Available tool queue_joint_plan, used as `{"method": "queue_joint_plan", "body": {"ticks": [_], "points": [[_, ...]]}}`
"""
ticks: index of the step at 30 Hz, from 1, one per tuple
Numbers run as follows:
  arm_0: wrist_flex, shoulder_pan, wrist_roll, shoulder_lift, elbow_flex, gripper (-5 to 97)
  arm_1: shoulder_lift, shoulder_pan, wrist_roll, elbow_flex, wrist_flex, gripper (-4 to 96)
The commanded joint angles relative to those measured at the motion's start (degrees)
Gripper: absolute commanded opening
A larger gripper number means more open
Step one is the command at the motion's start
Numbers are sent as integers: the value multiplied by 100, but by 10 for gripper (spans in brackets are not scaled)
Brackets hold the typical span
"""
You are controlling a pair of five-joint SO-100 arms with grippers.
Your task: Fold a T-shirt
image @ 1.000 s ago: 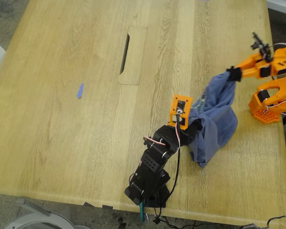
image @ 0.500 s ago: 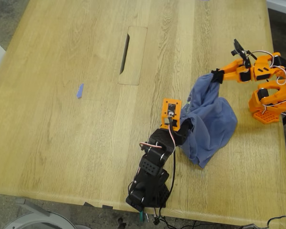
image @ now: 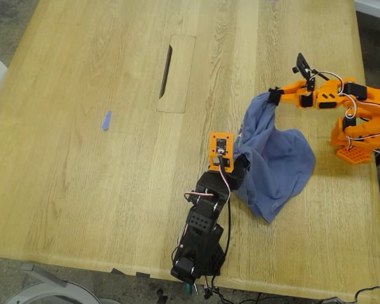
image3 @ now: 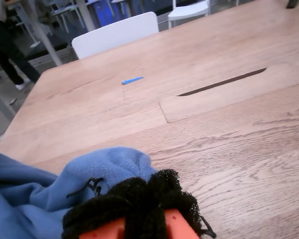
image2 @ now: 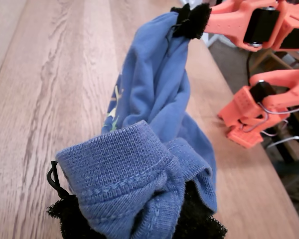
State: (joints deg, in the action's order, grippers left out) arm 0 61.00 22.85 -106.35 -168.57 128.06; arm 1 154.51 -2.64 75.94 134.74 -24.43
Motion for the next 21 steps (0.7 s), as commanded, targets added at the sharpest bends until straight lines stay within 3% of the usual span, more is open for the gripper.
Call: {"method": "queue_joint_plan", "body": {"ticks": [1, 21], "points": [[-519, -193, 132, -193, 132, -2, -79, -246, 44, 79, 466, 0], [-2382, -1547, 352, -185, 1951, -2, -756, -1424, 44, 1441, 2681, 0]]}}
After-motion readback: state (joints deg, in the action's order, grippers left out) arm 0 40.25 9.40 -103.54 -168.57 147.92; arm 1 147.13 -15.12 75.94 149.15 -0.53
